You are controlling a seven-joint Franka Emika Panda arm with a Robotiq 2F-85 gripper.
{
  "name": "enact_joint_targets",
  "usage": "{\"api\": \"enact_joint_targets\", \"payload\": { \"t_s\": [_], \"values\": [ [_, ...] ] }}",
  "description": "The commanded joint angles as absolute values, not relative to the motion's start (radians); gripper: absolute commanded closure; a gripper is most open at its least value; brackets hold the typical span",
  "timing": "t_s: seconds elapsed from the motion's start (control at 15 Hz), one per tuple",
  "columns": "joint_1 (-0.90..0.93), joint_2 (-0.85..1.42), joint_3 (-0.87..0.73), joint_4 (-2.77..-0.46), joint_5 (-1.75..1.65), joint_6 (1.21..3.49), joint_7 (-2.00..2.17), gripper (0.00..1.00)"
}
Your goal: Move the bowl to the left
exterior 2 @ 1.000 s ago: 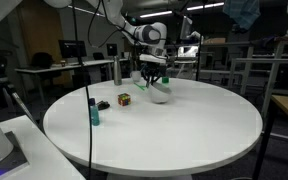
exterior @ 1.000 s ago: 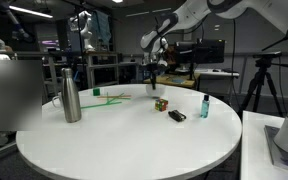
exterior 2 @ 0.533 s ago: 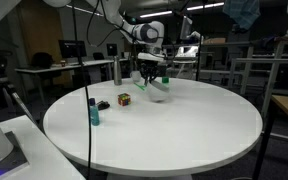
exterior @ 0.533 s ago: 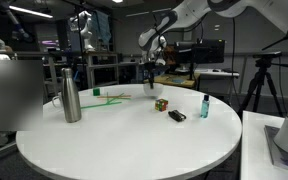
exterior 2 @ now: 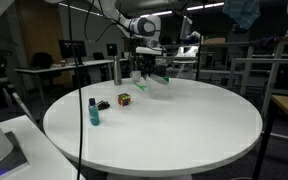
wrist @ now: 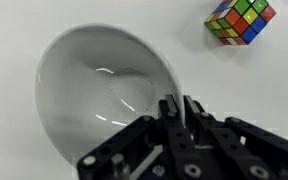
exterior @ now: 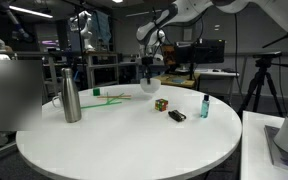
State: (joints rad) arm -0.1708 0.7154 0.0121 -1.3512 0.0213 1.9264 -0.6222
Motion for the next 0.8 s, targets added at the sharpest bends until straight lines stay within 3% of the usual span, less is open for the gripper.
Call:
{"api": "enact_joint_targets", "payload": {
  "t_s": [0.0,0.73],
  "values": [
    [-0.157,0.684,0.022,-1.357,0.019,1.934,-0.556,0.97],
    [-0.073,0.704,0.016,-1.37,-0.015,2.02,-0.319,0.97]
  ]
}}
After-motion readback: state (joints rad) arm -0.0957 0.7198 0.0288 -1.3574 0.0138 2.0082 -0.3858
